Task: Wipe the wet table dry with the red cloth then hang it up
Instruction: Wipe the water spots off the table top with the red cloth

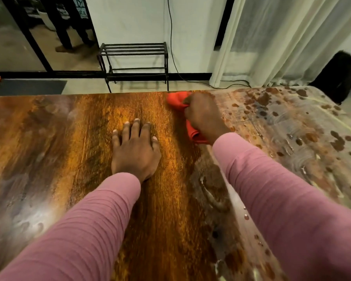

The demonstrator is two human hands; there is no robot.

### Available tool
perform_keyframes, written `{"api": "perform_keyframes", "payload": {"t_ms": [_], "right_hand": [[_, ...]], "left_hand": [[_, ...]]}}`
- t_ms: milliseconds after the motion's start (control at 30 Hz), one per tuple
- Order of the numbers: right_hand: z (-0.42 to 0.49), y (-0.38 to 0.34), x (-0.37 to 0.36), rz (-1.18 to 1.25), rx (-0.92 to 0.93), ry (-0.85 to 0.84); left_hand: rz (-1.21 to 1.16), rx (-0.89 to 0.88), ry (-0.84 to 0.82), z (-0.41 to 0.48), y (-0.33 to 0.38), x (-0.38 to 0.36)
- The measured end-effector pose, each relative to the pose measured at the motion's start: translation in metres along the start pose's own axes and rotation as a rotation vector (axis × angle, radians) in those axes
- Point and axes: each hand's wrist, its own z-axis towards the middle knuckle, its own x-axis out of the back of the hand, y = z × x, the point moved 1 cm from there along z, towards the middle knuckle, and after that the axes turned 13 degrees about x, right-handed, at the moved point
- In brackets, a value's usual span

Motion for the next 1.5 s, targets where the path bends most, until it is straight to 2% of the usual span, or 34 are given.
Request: {"api": "perform_keyframes", "payload": {"t_ms": [67, 133, 233, 333, 400, 467, 567, 633, 733, 900, 967, 1067, 1100, 1200, 1300, 1367, 1433, 1500], "right_hand": [[-0.006, 0.023, 0.015, -0.059, -0.214, 0.162], [-0.008, 0.025, 0.015, -0.158, -0.277, 0.211], [-0.012, -0.013, 0.002, -0.125, -0.171, 0.159], [-0.024, -0.051, -0.014, 0.0, 0.055, 0.099], [-0.032, -0.051, -0.015, 0.026, 0.137, 0.054], [-0.034, -0.027, -0.007, 0.015, 0.051, 0.011], [-0.042, 0.018, 0.016, -0.034, -0.216, 0.113], [-0.044, 0.023, 0.022, -0.062, -0.286, 0.148], [-0.046, -0.004, 0.013, -0.04, -0.242, 0.116], [-0.08, -0.036, -0.003, -0.004, 0.078, -0.039], [-0.089, -0.018, 0.009, -0.046, 0.002, -0.06], [-0.096, 0.017, 0.034, -0.108, -0.315, 0.055], [-0.096, 0.02, 0.037, -0.116, -0.37, 0.086], [-0.1, -0.009, 0.027, -0.08, -0.321, 0.074], [-0.123, -0.053, 0.009, 0.019, -0.08, 0.003], [-0.143, -0.064, 0.003, 0.03, 0.016, 0.004], [-0.155, -0.052, 0.008, -0.022, -0.016, 0.013], [-0.158, -0.024, 0.021, -0.064, -0.204, 0.037]], "left_hand": [[0.004, -0.007, 0.002, -0.001, 0.001, -0.001], [0.002, -0.005, 0.004, 0.001, 0.001, -0.002], [-0.002, 0.004, 0.001, 0.001, 0.002, -0.002], [0.007, 0.009, 0.0, 0.0, 0.003, -0.002], [0.005, 0.008, -0.001, -0.001, 0.003, -0.002], [0.005, 0.005, 0.003, 0.001, 0.002, -0.002], [0.008, 0.003, 0.0, 0.0, 0.003, -0.003], [0.003, 0.004, 0.006, 0.001, 0.003, -0.003], [-0.004, 0.008, 0.005, 0.0, 0.003, -0.001], [0.0, 0.005, -0.005, 0.001, 0.004, 0.0], [0.013, -0.007, -0.006, 0.001, 0.002, -0.001], [0.012, -0.014, -0.015, 0.0, 0.002, -0.001], [0.013, -0.013, -0.011, 0.0, 0.002, -0.001], [0.02, -0.014, -0.016, 0.002, 0.004, -0.002], [0.016, -0.005, -0.016, 0.0, 0.004, -0.001], [0.008, -0.002, -0.02, 0.0, 0.005, -0.001], [0.002, -0.003, -0.02, 0.0, 0.004, -0.001], [0.014, -0.014, -0.023, 0.0, 0.003, -0.001]]}}
